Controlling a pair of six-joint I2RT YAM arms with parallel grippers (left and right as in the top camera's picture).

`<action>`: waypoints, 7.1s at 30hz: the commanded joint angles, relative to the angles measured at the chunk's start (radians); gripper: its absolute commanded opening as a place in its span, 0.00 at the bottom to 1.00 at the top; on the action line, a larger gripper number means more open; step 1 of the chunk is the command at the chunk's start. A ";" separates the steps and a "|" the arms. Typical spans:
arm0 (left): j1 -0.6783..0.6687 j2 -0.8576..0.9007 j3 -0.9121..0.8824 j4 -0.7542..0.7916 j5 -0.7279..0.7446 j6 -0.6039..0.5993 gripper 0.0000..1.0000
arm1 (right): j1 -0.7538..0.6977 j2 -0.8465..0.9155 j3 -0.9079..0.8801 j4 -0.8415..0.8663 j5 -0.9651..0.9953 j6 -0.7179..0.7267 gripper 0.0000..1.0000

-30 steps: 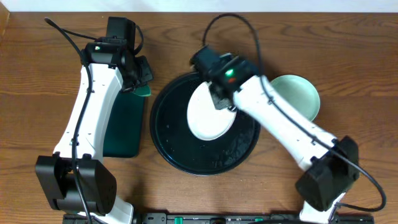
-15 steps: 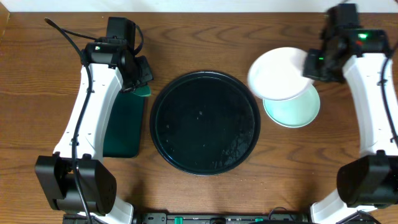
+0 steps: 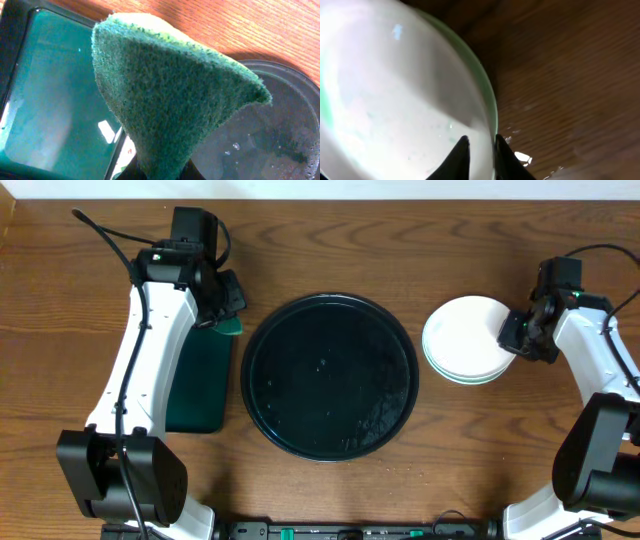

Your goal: Clean dirty plates on tray and stack at the side

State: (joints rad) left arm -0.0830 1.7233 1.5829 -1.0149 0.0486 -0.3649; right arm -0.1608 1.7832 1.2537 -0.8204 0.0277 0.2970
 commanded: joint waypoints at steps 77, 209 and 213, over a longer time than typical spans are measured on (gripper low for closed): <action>0.092 -0.332 -0.190 0.134 -0.162 0.153 0.73 | 0.266 -0.528 0.512 -0.369 -0.024 -0.322 0.99; 0.151 -1.721 -1.579 0.941 -0.057 0.423 0.73 | 0.215 -1.777 -1.248 0.756 -0.137 -0.406 0.99; 0.149 -1.719 -1.579 0.941 -0.056 0.409 0.73 | 0.215 -1.777 -1.248 0.756 -0.137 -0.406 0.99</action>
State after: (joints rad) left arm 0.0647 0.0101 0.0174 -0.0250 -0.0051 0.0349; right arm 0.0601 0.0124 0.0086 -0.0631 -0.1085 -0.1204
